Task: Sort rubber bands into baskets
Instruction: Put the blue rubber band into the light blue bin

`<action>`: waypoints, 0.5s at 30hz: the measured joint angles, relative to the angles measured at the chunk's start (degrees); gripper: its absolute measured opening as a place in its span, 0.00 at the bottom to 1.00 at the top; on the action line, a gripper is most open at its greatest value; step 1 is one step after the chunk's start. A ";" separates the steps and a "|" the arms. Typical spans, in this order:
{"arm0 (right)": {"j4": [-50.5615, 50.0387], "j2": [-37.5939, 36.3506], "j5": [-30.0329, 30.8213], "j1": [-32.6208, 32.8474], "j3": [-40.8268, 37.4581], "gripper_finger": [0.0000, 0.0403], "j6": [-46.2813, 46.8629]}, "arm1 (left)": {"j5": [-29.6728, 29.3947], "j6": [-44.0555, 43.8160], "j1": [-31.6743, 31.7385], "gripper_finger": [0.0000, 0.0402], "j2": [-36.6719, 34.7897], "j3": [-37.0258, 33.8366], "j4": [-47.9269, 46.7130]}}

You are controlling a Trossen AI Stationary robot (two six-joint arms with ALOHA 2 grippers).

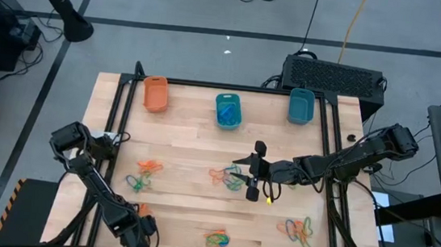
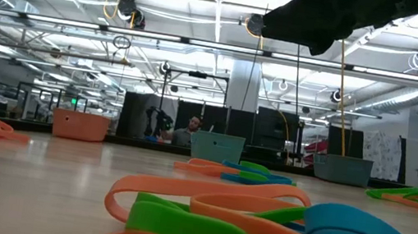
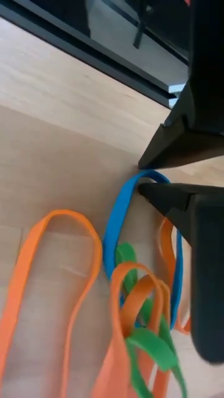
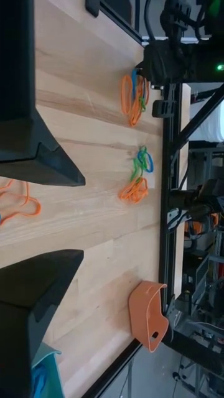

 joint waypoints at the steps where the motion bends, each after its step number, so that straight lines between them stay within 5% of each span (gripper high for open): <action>1: 0.04 0.00 0.00 0.00 0.00 0.42 0.00 | -0.06 0.98 0.13 0.09 -0.43 0.10 -0.11; 8: 0.15 0.00 0.02 -0.02 0.00 0.42 -0.02 | -3.39 2.89 2.66 0.01 -5.14 0.55 0.60; 15: 0.09 0.00 0.02 -0.02 0.00 0.42 -0.02 | -12.89 6.30 4.92 0.00 -12.24 0.55 0.41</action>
